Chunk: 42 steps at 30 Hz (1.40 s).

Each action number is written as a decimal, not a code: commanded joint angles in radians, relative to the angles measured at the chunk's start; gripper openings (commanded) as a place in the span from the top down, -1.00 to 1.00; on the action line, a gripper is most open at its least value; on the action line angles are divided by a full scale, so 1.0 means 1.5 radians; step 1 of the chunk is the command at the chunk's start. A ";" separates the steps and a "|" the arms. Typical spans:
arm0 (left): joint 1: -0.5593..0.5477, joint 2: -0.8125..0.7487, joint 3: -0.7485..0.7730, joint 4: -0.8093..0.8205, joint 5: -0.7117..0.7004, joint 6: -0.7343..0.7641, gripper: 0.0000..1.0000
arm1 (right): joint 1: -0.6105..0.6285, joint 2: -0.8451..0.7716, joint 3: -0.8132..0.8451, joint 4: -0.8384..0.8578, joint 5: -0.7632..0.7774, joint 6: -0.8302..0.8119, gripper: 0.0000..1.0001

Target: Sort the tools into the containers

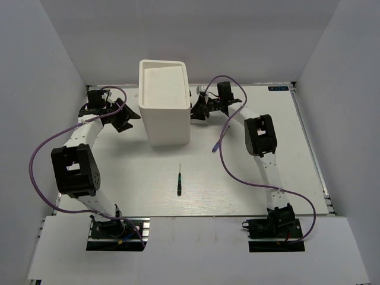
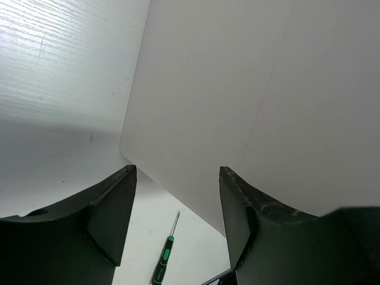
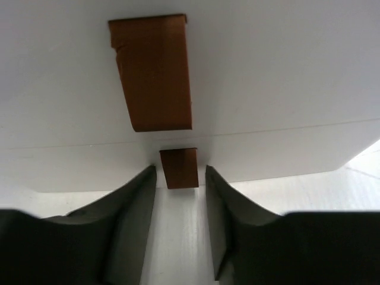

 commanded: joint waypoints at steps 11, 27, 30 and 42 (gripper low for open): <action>-0.003 -0.025 -0.016 0.013 0.013 -0.008 -0.35 | -0.003 -0.081 -0.121 0.147 0.042 0.036 1.00; -0.074 -0.248 -0.179 -0.019 0.043 0.157 0.91 | -0.060 -0.304 -0.372 0.038 0.273 0.011 1.00; -0.112 -0.261 -0.195 -0.039 0.051 0.179 0.95 | -0.058 -0.300 -0.346 -0.006 0.288 0.006 1.00; -0.332 -0.308 -0.252 -0.143 -0.046 0.242 -0.14 | -0.080 -0.341 -0.196 -0.298 0.413 0.177 -0.81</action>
